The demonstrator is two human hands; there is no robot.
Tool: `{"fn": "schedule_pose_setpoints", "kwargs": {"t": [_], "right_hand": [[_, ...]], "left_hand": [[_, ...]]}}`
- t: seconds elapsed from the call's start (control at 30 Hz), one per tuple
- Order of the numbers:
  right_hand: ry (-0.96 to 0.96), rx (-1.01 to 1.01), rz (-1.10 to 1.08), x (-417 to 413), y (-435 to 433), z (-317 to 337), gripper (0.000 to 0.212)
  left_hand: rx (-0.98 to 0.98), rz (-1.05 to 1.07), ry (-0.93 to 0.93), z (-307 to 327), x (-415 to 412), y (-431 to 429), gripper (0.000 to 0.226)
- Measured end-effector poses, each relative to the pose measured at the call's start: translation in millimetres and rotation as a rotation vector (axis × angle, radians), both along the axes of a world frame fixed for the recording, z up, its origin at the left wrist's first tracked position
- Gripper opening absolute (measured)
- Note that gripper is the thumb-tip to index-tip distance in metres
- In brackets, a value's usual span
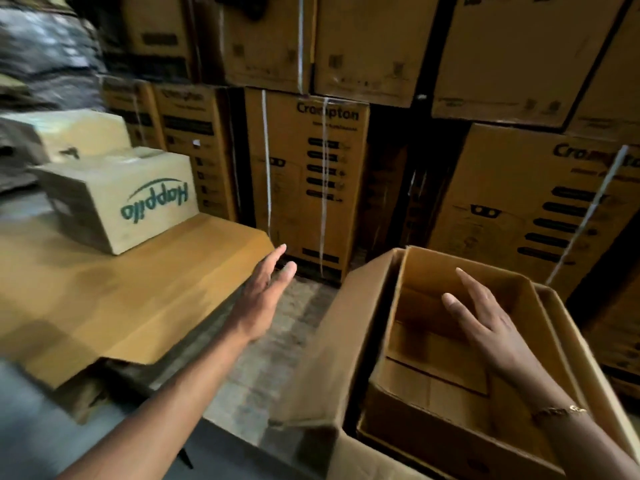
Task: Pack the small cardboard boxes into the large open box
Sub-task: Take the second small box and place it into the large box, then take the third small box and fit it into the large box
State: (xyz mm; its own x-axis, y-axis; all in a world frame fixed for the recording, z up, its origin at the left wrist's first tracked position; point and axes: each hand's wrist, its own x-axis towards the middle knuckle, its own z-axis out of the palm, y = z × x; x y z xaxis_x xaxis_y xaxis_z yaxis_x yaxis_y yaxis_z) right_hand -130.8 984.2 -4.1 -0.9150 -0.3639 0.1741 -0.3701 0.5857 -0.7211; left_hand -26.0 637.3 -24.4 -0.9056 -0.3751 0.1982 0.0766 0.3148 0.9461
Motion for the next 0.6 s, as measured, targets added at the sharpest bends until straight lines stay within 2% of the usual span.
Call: {"fn": "schedule_pose_setpoints", "kwargs": {"t": [0.07,0.13,0.2,0.23,0.33,0.4,0.5,0.53,0.6], "right_hand": [[-0.015,-0.048,0.032,-5,-36,10,0.081],[-0.016,-0.091,0.066,-8,-76,19,0.096],[-0.03,-0.133,0.089,-9,-122,25,0.105],[-0.044,-0.163,0.095,-8,-147,27,0.102],[-0.063,-0.286,0.121,-3,-226,25,0.073],[-0.088,-0.302,0.148,2,-277,22,0.071],[-0.144,-0.308,0.24,10,-350,20,0.089],[-0.15,-0.308,0.264,11,-374,20,0.089],[-0.16,-0.302,0.311,10,-418,17,0.073]], "left_hand": [[0.026,0.033,0.033,5,8,-38,0.082],[0.033,0.061,0.049,10,21,-80,0.073],[0.038,0.085,0.048,12,38,-128,0.074],[0.03,0.096,0.043,13,47,-153,0.079],[0.003,0.139,0.061,17,73,-229,0.098],[0.015,0.198,0.07,19,91,-278,0.105],[0.018,0.265,0.07,22,116,-342,0.099],[0.027,0.282,0.072,23,123,-361,0.096],[0.058,0.314,0.081,24,133,-395,0.087]]}}
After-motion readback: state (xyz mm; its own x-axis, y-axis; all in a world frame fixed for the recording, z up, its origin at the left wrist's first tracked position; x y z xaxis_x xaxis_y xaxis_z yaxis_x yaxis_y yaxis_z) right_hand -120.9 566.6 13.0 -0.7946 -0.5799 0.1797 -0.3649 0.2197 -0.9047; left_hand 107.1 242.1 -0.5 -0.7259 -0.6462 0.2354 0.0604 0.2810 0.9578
